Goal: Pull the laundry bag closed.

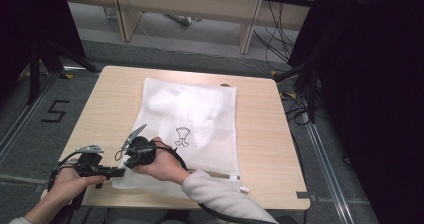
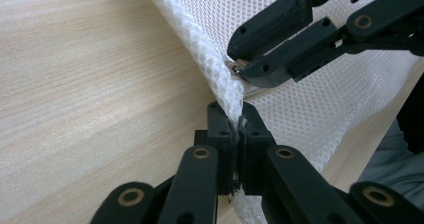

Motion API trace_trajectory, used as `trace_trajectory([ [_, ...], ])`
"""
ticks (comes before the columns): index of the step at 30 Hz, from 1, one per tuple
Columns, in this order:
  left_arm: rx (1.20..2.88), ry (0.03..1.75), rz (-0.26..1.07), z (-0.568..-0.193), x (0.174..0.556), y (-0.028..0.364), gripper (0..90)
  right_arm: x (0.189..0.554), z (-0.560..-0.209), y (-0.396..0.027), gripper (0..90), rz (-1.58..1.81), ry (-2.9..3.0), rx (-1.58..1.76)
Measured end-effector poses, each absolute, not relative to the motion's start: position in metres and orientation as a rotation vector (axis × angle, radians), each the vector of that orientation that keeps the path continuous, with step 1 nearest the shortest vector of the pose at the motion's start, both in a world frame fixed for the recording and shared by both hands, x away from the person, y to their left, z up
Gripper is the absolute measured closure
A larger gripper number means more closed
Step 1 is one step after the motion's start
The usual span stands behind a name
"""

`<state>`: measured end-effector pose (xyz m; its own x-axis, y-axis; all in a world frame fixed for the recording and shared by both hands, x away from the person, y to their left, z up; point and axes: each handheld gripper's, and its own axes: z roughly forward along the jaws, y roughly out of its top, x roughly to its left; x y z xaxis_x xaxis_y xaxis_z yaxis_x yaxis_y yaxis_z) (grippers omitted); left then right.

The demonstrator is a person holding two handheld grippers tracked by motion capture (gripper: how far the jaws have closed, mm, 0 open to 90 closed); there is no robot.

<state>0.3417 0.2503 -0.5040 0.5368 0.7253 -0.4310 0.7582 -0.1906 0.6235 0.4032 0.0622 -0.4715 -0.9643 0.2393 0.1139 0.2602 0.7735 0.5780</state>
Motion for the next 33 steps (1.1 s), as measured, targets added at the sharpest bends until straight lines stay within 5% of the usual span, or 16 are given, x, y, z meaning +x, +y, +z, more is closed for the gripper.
trace_trajectory([
  [33,1.920,1.214,-0.043,-0.504,0.341,0.252,86.3,0.398,-0.484,0.044,82.2,-0.882,-2.923,-0.446],
])
